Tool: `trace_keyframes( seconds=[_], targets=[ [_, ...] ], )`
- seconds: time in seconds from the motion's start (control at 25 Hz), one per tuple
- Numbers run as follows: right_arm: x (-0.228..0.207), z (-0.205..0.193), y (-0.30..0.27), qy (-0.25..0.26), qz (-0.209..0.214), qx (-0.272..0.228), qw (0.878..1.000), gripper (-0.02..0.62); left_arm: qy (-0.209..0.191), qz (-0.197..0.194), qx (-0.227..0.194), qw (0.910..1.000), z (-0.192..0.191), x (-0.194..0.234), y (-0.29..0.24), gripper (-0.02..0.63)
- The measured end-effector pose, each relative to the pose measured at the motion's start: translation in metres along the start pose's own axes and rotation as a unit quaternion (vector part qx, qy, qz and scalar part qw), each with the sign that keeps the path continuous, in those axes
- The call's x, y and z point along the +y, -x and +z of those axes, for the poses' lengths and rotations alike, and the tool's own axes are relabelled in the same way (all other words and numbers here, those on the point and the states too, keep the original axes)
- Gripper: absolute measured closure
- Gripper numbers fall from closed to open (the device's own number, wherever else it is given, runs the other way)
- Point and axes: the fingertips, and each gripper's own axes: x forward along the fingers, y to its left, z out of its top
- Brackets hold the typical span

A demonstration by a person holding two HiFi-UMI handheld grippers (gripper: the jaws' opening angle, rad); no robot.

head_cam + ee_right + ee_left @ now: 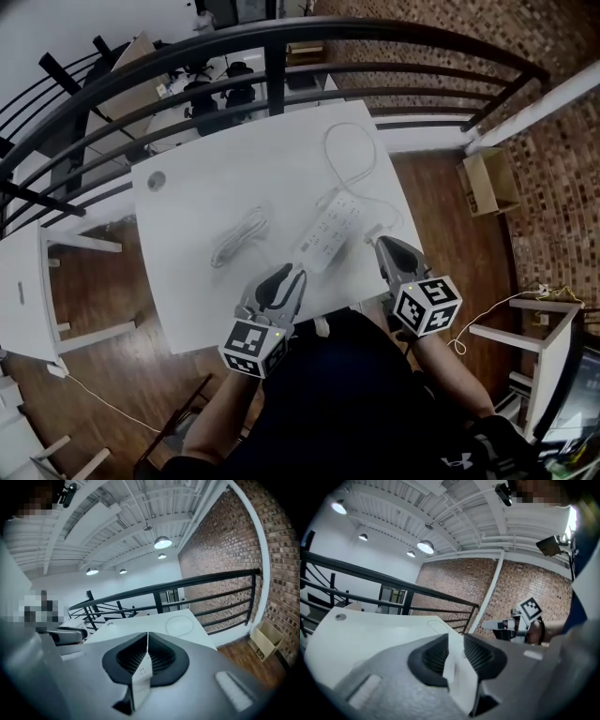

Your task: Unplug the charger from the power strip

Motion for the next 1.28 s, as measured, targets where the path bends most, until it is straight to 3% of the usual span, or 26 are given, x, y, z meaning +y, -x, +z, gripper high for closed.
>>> trace_keyframes(
  seconds=[0.32,0.56,0.76,0.96,1.28],
  targets=[
    [0.045,0.052,0.02,0.052,0.077,-0.083,0.992,0.584,-0.057,0.0,-0.058,0.9967,0.057,-0.043,0.016,0.598],
    [0.053,0.083,0.037,0.078,0.111,-0.154,0.979,0.584,-0.094,0.03,-0.066,0.9929,0.069,-0.054,0.017,0.6],
    [0.046,0.086,0.038,0.079,0.122,-0.161,0.976,0.584,-0.092,0.046,-0.06,0.9929,0.069,-0.057,0.014,0.6],
    [0.04,0.088,0.039,0.079,0.131,-0.161,0.975,0.584,-0.1,0.055,-0.083,0.99,0.07,-0.06,0.011,0.6],
    [0.03,0.091,0.042,0.083,0.131,-0.164,0.974,0.584,-0.1,0.051,-0.067,0.9914,0.073,-0.072,0.002,0.6]
  ],
)
